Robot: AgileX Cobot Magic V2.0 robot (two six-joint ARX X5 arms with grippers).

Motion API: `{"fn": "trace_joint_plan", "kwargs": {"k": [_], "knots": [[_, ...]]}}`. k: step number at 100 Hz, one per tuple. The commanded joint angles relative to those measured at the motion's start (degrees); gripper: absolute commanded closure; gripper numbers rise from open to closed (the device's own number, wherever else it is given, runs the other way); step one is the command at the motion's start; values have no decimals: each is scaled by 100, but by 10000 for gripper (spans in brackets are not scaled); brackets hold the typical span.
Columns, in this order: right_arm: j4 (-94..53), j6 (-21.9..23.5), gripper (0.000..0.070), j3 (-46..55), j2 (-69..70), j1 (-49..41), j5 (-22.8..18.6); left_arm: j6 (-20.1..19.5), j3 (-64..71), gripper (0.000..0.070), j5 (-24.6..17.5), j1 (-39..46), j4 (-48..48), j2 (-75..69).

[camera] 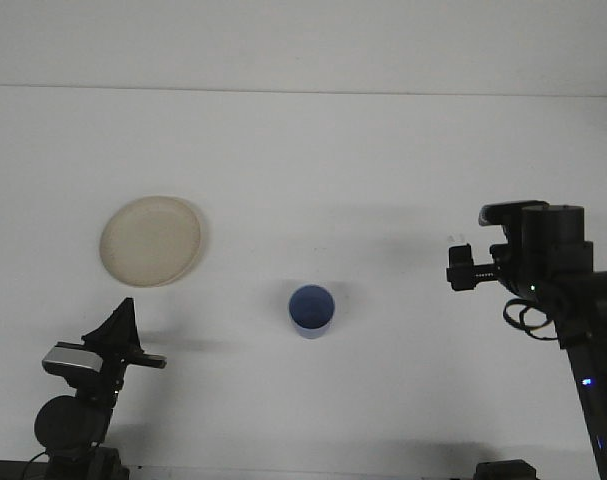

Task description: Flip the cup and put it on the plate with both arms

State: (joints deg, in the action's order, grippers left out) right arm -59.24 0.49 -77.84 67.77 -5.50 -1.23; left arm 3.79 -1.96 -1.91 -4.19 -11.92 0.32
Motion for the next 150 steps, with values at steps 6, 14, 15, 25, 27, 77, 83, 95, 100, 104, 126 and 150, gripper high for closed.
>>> {"fn": "trace_joint_plan", "kwargs": {"k": [6, 14, 15, 25, 27, 77, 83, 95, 100, 104, 126, 150], "knots": [[645, 92, 98, 732, -564, -2, 37, 2, 116, 688, 2, 4, -57, -13], [1014, 85, 98, 1228, -979, -2, 162, 2, 114, 688, 2, 4, -57, -13], [1069, 79, 98, 1314, -1058, -2, 188, 2, 116, 688, 2, 4, -57, -13], [1537, 76, 98, 1882, -1580, -2, 348, 2, 116, 688, 2, 4, -57, -13], [1635, 76, 98, 1987, -1679, -2, 372, 4, 116, 688, 2, 4, -57, -13], [3045, -39, 98, 3926, -3939, -7, 431, 2, 116, 688, 2, 4, -57, -13], [3108, -55, 99, 4022, -4138, -7, 433, 4, 116, 688, 2, 4, -57, -13], [3145, -59, 99, 4079, -4413, -4, 487, 2, 116, 689, 2, 4, -57, -13], [3178, -59, 99, 4079, -4459, -4, 575, 2, 116, 688, 2, 4, -57, -13], [3185, -59, 99, 4079, -4478, -4, 601, 2, 116, 688, 2, 4, -57, -13], [3187, -57, 99, 4079, -4489, -4, 599, 2, 116, 688, 2, 4, -57, -13], [3220, -55, 98, 4076, -4489, -4, 599, 33, 114, 688, 4, 4, -66, -13]]}}
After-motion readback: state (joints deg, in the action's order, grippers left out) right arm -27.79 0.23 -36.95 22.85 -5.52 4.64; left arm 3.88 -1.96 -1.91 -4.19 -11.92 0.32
